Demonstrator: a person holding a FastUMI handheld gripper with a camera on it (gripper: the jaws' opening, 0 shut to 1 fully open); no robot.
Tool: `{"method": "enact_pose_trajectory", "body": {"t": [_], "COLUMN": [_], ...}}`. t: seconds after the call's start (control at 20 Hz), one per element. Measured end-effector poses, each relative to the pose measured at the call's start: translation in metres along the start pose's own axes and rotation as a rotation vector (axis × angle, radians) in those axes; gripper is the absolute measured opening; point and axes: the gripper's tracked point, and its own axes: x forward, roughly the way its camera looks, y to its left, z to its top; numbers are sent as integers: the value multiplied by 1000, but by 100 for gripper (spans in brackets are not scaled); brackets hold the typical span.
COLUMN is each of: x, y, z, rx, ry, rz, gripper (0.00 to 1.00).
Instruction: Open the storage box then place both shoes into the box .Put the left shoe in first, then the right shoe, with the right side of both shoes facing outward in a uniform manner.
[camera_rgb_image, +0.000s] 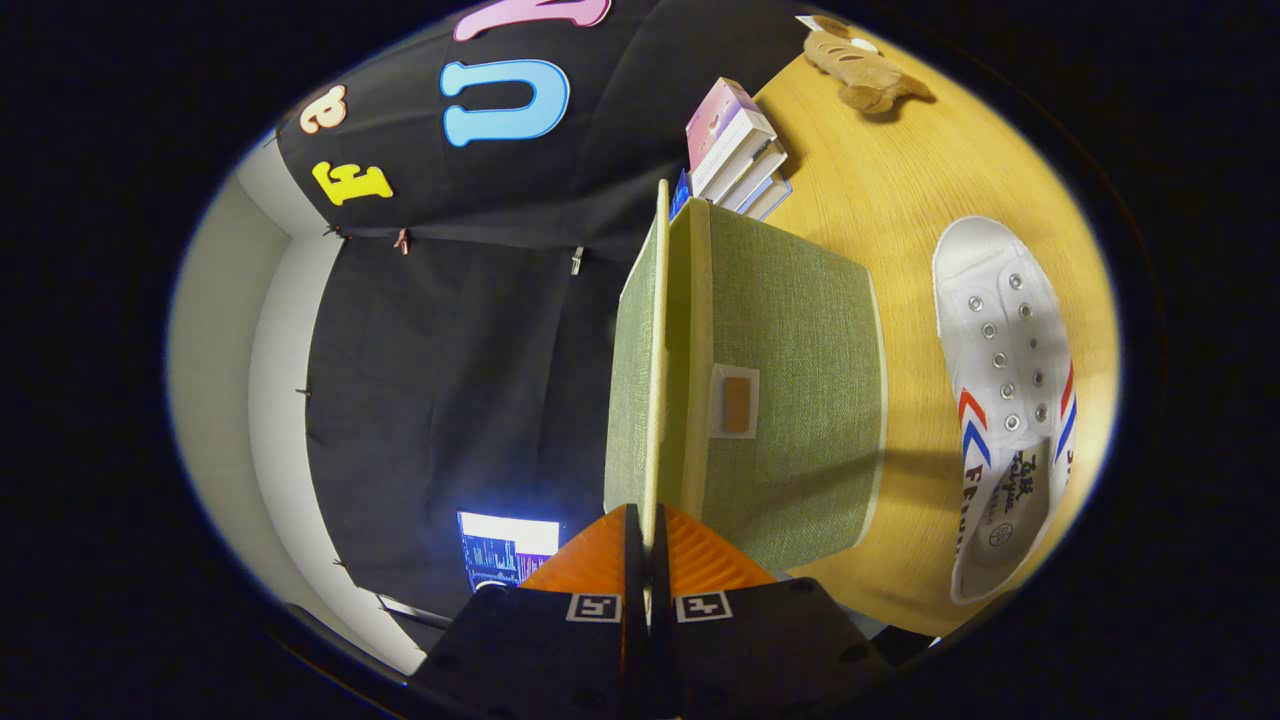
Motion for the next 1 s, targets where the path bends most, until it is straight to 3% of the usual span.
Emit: {"method": "enact_pose_trajectory", "body": {"t": [0.3,0.55,1.0], "x": [-4,-1,46], "y": [26,78,156], "z": [5,9,11], "rx": [32,32,-19], "ry": [-39,-80,-71], "rz": [-29,5,25], "gripper": [5,5,5]}}
